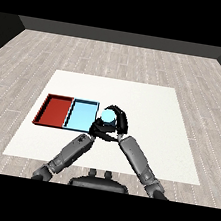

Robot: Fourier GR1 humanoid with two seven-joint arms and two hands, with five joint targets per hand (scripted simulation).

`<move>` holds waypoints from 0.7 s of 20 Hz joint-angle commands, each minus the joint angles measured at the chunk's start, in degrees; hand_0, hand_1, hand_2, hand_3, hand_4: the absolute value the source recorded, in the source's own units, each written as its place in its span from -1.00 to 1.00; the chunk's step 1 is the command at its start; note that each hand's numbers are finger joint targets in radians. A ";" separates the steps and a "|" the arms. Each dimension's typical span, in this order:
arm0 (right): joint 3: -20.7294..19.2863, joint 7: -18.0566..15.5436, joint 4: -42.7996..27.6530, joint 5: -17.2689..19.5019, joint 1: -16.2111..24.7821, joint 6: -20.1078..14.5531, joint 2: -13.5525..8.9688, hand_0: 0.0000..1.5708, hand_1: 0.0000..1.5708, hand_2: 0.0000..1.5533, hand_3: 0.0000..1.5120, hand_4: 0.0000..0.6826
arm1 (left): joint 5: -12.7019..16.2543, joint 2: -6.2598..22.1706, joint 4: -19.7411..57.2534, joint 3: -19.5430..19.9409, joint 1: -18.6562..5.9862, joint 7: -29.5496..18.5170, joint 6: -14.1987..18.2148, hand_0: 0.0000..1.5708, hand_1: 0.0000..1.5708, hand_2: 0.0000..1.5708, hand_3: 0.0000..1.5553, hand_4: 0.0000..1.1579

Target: Pick the blue can and put it in the blue box

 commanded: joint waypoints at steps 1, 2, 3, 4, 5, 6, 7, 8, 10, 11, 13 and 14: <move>2.90 -6.54 1.65 -4.34 2.43 -1.71 0.01 0.87 0.87 0.87 0.83 0.76 | 2.11 -0.01 5.87 -1.13 -5.00 -0.02 2.63 -1.00 -1.00 -1.00 -1.00 -0.36; 1.10 -1.30 -2.94 -3.27 3.26 0.39 0.01 0.88 0.88 0.89 0.84 0.74 | 1.14 -0.01 2.72 -3.38 -2.40 2.28 5.87 -1.00 -1.00 -1.00 -1.00 -0.28; 1.07 -4.04 -0.47 -3.46 3.53 1.28 0.01 0.89 0.89 0.89 0.84 0.73 | -1.97 -0.01 1.18 -0.11 -2.79 4.58 4.92 -1.00 -1.00 -1.00 -1.00 -0.18; -0.50 -4.94 2.68 -5.43 -0.06 2.13 0.01 0.88 0.88 0.89 0.85 0.74 | 3.64 -0.01 5.81 -5.75 -7.52 2.68 8.32 -1.00 -1.00 -1.00 -1.00 -0.13; 2.62 -0.30 -4.47 -4.49 3.07 -0.41 0.01 0.88 0.88 0.89 0.85 0.76 | 1.44 -0.01 0.53 -4.77 -0.92 1.72 8.99 -1.00 -1.00 -1.00 -1.00 -0.08; 1.61 -1.80 -1.14 -5.77 0.15 -0.52 0.01 0.87 0.87 0.88 0.84 0.77 | 3.29 -0.01 5.58 -3.15 -4.48 -1.12 6.75 -1.00 -1.00 -1.00 -1.00 -0.01; 2.80 -5.29 0.12 -7.68 0.44 -2.09 0.01 0.87 0.87 0.87 0.84 0.78 | 4.44 -0.01 5.51 -3.52 -4.66 0.08 11.05 -1.00 -1.00 -0.87 -1.00 0.04; 5.18 -9.79 4.98 -11.12 -0.25 -3.19 0.01 0.87 0.87 0.88 0.84 0.78 | 7.12 0.00 3.81 -4.69 -3.09 -0.65 10.64 -0.45 -0.45 -0.21 -0.36 -0.01; 5.18 -5.37 -1.77 -8.25 2.00 -4.02 0.00 0.85 0.85 0.86 0.83 0.80 | 11.98 0.01 3.66 -2.77 -2.33 -3.83 6.04 0.83 0.83 0.79 0.56 0.08; 2.15 -1.75 -4.87 -7.27 2.00 -1.14 -0.01 0.86 0.86 0.86 0.84 0.82 | 12.18 0.01 6.66 -1.00 -4.76 -5.05 4.48 1.00 1.00 0.95 0.70 0.15; 1.15 -2.77 -3.14 -8.10 1.54 -1.10 -0.01 0.86 0.86 0.85 0.85 0.86 | 16.91 0.01 8.24 -5.47 -5.29 -7.37 7.01 1.00 1.00 1.00 0.88 0.41; 3.36 -2.71 -0.96 -10.55 -2.02 -3.78 -0.01 0.86 0.86 0.86 0.85 0.85 | 14.94 0.01 7.84 -2.97 -3.76 -7.26 5.29 1.00 1.00 1.00 0.91 0.45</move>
